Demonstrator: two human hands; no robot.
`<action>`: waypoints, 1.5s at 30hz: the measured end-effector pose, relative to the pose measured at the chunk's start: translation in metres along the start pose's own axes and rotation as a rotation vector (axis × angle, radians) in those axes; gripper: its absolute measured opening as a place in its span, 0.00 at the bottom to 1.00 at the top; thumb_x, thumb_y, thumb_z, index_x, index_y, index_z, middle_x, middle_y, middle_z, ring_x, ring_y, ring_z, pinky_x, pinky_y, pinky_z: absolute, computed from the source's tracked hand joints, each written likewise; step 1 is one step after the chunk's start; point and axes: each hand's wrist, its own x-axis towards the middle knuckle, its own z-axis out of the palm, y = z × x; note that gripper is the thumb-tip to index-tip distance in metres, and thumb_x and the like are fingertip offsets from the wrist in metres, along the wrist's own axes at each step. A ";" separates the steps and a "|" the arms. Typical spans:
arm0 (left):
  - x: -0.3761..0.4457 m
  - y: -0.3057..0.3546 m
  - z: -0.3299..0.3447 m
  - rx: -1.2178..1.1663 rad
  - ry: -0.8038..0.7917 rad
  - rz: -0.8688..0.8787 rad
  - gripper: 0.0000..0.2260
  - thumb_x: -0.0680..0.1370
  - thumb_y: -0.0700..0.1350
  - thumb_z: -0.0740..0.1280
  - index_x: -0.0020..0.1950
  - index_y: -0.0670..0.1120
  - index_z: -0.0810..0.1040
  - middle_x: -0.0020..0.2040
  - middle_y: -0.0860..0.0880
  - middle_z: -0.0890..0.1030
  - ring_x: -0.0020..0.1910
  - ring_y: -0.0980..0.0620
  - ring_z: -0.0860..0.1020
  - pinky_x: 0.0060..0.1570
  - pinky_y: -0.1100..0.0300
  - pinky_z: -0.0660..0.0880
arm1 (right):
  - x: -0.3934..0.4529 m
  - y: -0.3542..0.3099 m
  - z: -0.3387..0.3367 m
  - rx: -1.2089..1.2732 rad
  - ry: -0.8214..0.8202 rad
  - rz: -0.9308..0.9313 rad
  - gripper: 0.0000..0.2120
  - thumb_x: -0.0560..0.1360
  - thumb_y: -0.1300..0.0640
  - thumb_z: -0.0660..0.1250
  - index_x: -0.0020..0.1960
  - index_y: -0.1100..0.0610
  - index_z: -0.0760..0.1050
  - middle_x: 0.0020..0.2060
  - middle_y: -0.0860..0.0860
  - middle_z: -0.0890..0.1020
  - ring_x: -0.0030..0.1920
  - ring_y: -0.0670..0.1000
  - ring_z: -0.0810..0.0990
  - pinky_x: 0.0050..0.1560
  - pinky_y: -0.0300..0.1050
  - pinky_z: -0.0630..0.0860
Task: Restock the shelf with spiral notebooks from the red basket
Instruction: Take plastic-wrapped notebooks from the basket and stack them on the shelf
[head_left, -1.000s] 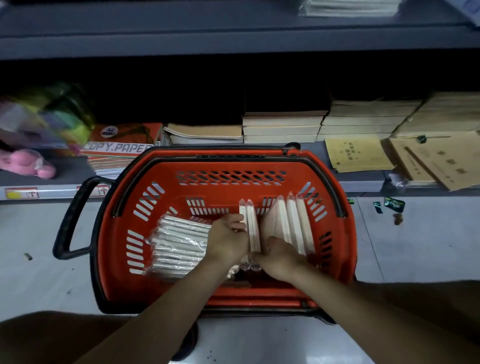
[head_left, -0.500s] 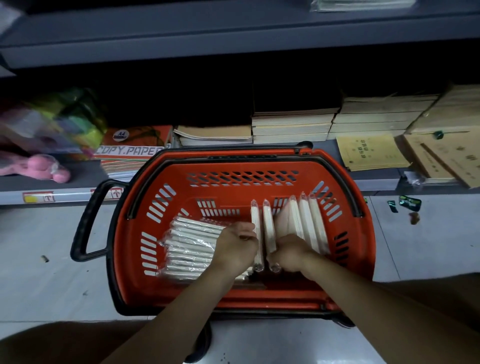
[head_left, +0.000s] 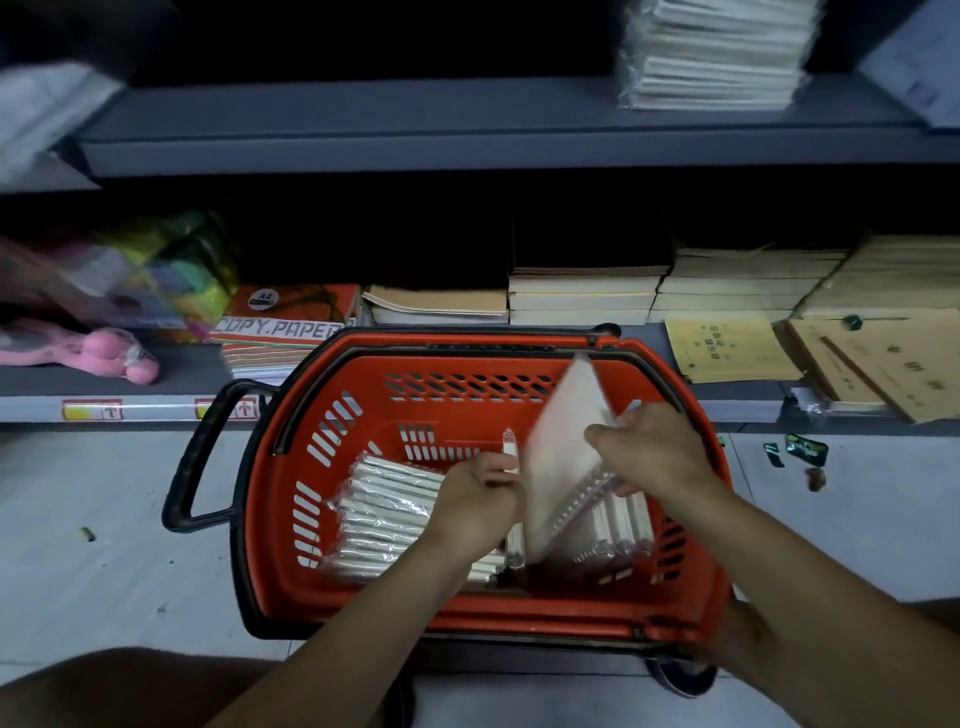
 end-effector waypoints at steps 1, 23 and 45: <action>-0.004 0.003 0.000 -0.013 -0.003 0.014 0.11 0.76 0.33 0.65 0.55 0.45 0.78 0.45 0.48 0.82 0.43 0.47 0.82 0.56 0.47 0.80 | -0.006 -0.003 -0.013 0.035 0.019 -0.025 0.14 0.73 0.51 0.70 0.42 0.64 0.82 0.32 0.57 0.86 0.28 0.55 0.85 0.44 0.53 0.84; -0.061 0.087 -0.030 -0.628 -0.216 0.390 0.18 0.79 0.46 0.65 0.70 0.55 0.73 0.64 0.44 0.82 0.63 0.42 0.80 0.64 0.43 0.75 | -0.094 -0.052 -0.031 1.241 -0.449 -0.215 0.27 0.65 0.72 0.70 0.64 0.60 0.78 0.59 0.71 0.79 0.57 0.64 0.84 0.49 0.53 0.84; -0.056 0.152 -0.119 -0.413 -0.414 0.504 0.32 0.75 0.38 0.70 0.73 0.63 0.66 0.68 0.51 0.79 0.55 0.40 0.83 0.33 0.51 0.81 | -0.072 -0.113 -0.059 1.401 -0.226 -0.205 0.12 0.76 0.67 0.67 0.59 0.64 0.76 0.49 0.64 0.86 0.46 0.61 0.87 0.36 0.47 0.84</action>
